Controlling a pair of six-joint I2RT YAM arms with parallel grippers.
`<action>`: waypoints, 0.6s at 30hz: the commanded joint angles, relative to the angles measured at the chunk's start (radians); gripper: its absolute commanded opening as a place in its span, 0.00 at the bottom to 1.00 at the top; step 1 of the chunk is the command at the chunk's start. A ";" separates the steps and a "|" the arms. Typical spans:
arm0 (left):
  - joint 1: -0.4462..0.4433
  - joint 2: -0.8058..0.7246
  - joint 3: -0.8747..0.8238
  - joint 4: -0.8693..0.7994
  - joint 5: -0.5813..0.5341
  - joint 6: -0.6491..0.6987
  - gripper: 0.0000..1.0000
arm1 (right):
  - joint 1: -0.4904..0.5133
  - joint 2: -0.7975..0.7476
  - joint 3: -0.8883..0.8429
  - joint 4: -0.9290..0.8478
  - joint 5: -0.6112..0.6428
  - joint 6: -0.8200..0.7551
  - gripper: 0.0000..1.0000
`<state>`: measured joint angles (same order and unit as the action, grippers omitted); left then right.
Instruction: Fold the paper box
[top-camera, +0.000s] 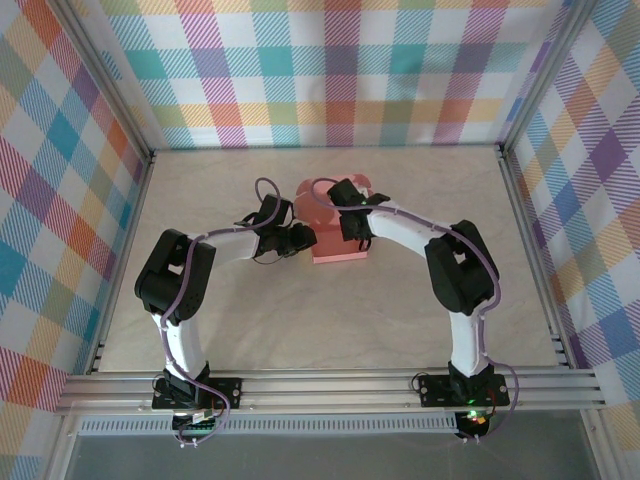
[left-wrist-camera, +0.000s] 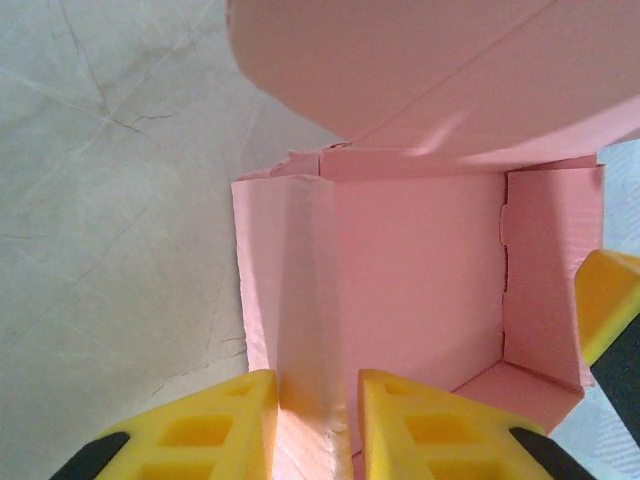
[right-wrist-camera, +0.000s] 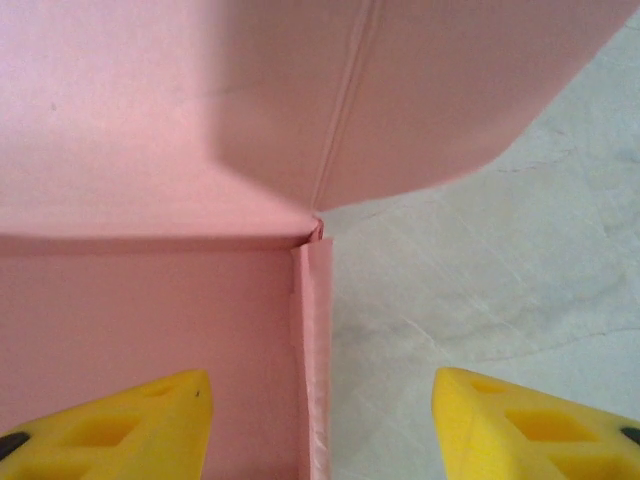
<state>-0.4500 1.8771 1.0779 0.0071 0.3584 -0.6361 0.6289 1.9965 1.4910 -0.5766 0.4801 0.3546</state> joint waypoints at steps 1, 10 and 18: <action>-0.010 -0.009 0.022 0.003 0.011 0.002 0.27 | -0.015 0.002 0.006 0.016 -0.049 0.014 0.58; -0.010 -0.006 0.025 -0.004 0.012 0.006 0.28 | -0.024 0.097 0.059 -0.005 -0.023 -0.029 0.37; -0.009 0.005 0.034 -0.005 0.020 0.006 0.28 | -0.024 0.130 0.041 0.009 0.005 -0.048 0.25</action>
<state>-0.4511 1.8771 1.0782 0.0063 0.3588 -0.6357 0.6052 2.1094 1.5246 -0.5678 0.4625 0.3183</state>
